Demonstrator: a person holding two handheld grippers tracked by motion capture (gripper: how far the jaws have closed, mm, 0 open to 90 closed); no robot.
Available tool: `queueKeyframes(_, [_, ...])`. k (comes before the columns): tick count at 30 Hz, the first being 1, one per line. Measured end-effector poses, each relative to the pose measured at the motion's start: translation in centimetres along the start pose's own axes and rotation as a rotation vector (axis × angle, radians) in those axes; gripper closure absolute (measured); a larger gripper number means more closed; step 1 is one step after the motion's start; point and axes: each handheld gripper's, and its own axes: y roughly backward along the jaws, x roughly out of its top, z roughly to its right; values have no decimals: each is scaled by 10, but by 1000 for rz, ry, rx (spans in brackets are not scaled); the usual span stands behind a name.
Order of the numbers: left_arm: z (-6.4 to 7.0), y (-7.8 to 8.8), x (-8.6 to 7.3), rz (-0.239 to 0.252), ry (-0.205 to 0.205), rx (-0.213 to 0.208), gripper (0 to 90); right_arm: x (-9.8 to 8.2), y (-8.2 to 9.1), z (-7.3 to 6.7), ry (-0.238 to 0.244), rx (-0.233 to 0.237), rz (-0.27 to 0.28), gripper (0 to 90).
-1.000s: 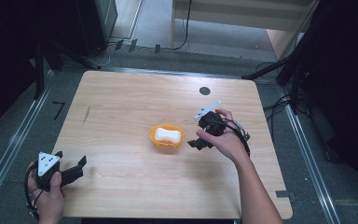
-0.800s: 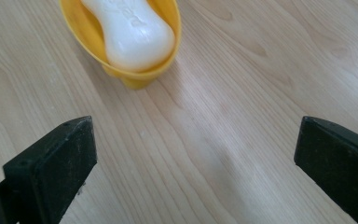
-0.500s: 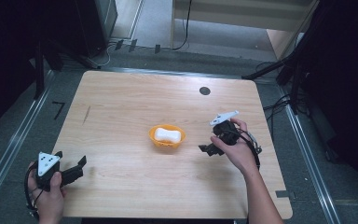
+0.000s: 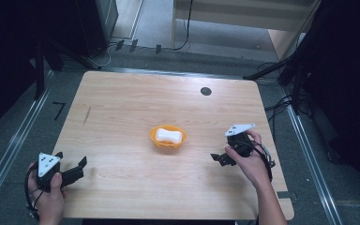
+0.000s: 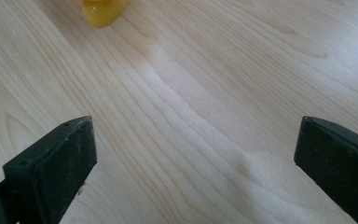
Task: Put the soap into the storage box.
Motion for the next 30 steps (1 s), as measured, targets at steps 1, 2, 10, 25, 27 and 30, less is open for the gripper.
queueKeyframes(1, [0, 0, 0, -1, 0, 0, 138, -2, 1, 0, 0, -7, 3, 0])
queueKeyframes(2, [0, 0, 0, -2, -1, 0, 138, -6, 2, 0, -2, -13, 2, 0])
queueKeyframes(10, [1, 0, 0, 2, -1, 3, 138, -28, 8, 1, -30, -27, 27, 0])
queueKeyframes(25, [1, 0, 0, 2, -2, 5, 138, -72, 24, 3, -90, -51, 69, 0])
queueKeyframes(27, [1, 0, 0, 2, -1, 5, 138, -79, 29, 4, -95, -64, 79, 0])
queueKeyframes(30, [1, 0, 0, 3, -1, 5, 138, -90, 35, 5, -114, -75, 92, 0])
